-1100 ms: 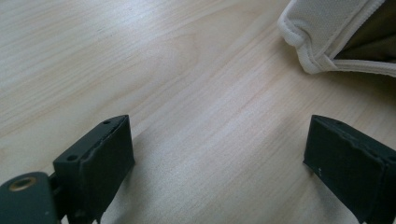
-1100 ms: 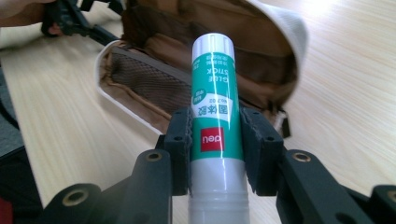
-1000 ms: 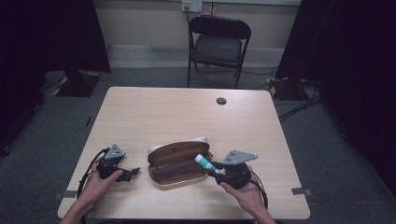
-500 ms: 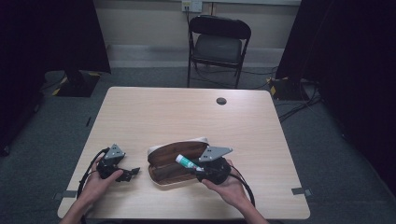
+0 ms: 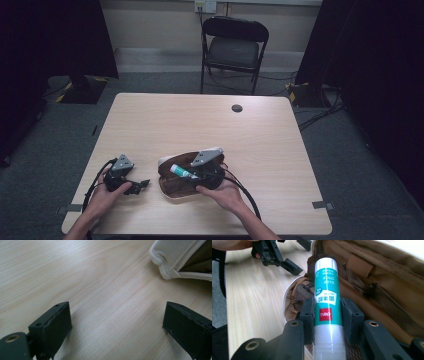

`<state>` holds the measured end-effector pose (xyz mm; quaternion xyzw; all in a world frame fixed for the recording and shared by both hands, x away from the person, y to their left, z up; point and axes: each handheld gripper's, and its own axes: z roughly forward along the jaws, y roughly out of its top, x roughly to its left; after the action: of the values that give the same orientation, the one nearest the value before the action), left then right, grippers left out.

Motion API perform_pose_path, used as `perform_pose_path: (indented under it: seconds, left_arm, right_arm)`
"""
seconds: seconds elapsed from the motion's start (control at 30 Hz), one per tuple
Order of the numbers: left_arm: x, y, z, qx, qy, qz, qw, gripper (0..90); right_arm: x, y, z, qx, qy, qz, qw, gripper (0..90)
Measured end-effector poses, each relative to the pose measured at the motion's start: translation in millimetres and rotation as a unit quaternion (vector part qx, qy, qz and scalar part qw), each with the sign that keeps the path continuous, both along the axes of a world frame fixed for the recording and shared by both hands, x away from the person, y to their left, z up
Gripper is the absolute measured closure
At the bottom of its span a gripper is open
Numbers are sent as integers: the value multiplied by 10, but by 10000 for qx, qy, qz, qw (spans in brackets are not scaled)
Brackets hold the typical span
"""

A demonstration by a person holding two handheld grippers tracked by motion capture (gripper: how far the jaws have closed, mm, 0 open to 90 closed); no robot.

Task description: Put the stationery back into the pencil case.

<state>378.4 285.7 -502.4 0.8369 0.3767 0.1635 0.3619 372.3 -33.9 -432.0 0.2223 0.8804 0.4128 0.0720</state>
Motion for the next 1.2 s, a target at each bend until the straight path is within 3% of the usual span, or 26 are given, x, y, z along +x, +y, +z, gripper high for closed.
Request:
perform_pose_path:
  seconds: [0.4,0.77,0.93,1.2]
  left_arm:
    - [0,0,0,-1,2,1,10000,77]
    - [0,0,0,2,1,-1,10000,77]
    - [0,0,0,1,1,0,10000,77]
    - [0,0,0,3,2,-1,10000,76]
  right_arm:
    - [159,78,-106,-230,118,-223,9994,657]
    - [215,-48,-55,-90,12,-534,9985,596]
    - [202,-127,-27,-50,-181,-685,9975,580]
    - [180,-358,-61,176,-44,-913,9957,647]
